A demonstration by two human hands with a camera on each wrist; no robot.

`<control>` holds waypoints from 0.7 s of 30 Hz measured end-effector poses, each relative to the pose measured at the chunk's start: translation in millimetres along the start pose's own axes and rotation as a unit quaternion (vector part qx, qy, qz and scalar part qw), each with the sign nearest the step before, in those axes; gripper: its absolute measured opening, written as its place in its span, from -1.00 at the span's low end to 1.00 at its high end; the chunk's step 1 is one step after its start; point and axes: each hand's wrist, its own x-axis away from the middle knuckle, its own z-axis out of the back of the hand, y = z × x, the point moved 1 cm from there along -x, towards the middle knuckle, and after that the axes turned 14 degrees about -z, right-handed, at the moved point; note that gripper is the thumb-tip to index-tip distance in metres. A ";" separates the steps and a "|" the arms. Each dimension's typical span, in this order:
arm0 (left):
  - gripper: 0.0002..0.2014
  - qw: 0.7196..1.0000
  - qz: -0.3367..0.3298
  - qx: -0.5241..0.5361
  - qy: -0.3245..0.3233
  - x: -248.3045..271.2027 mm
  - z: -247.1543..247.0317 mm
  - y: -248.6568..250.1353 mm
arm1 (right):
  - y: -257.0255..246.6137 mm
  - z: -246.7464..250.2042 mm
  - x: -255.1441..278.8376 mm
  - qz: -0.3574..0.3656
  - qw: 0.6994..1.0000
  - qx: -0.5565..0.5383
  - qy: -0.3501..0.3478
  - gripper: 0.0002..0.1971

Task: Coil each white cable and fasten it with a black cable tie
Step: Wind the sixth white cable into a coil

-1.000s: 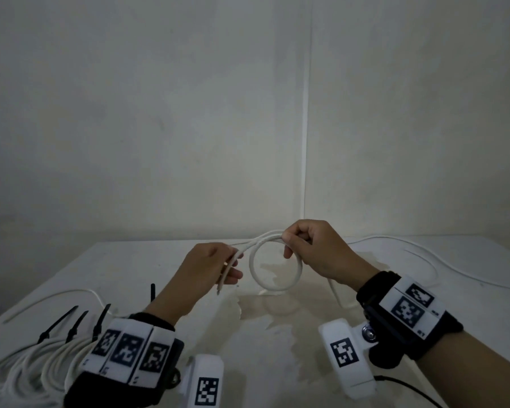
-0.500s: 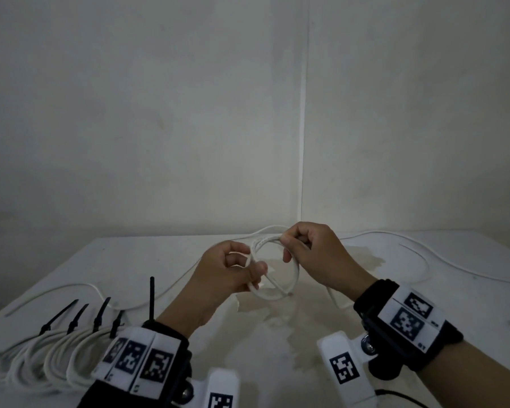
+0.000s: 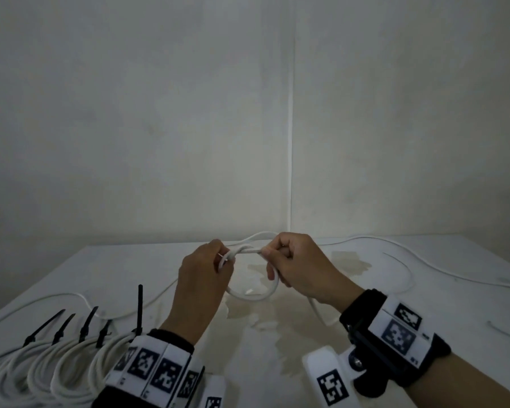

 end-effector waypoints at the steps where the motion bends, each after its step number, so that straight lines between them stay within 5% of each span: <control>1: -0.82 0.999 -0.007 -0.038 -0.015 -0.3 0.6 -1.3 | 0.5 0.1 0.0 -0.003 1.000 -0.004 -0.001 -0.75; 3: -0.85 0.996 -0.038 -0.069 -0.034 -2.7 1.2 -1.4 | 1.9 4.4 -0.1 -0.008 1.000 -0.018 0.002 -0.75; 5: -0.79 0.999 -0.029 0.007 -0.035 -4.2 3.0 0.3 | 2.5 7.6 0.0 -0.011 0.999 -0.037 -0.002 -0.75; 9: -0.85 0.940 0.129 0.294 -0.113 -3.5 5.6 12.6 | 5.0 11.1 -3.0 -0.011 0.999 -0.043 0.003 -0.76; 14: -0.72 0.944 0.119 0.263 -0.161 0.4 3.8 11.2 | 11.1 16.9 -4.2 -0.017 0.999 -0.028 0.019 -0.79; 19: -0.72 0.965 0.028 0.145 -0.215 2.1 7.2 8.0 | 14.5 21.4 -2.9 -0.004 1.000 -0.006 0.027 -0.79; 21: -0.67 0.957 0.055 0.191 -0.210 0.8 9.8 7.7 | 16.0 23.5 -1.8 0.004 0.999 -0.005 0.033 -0.78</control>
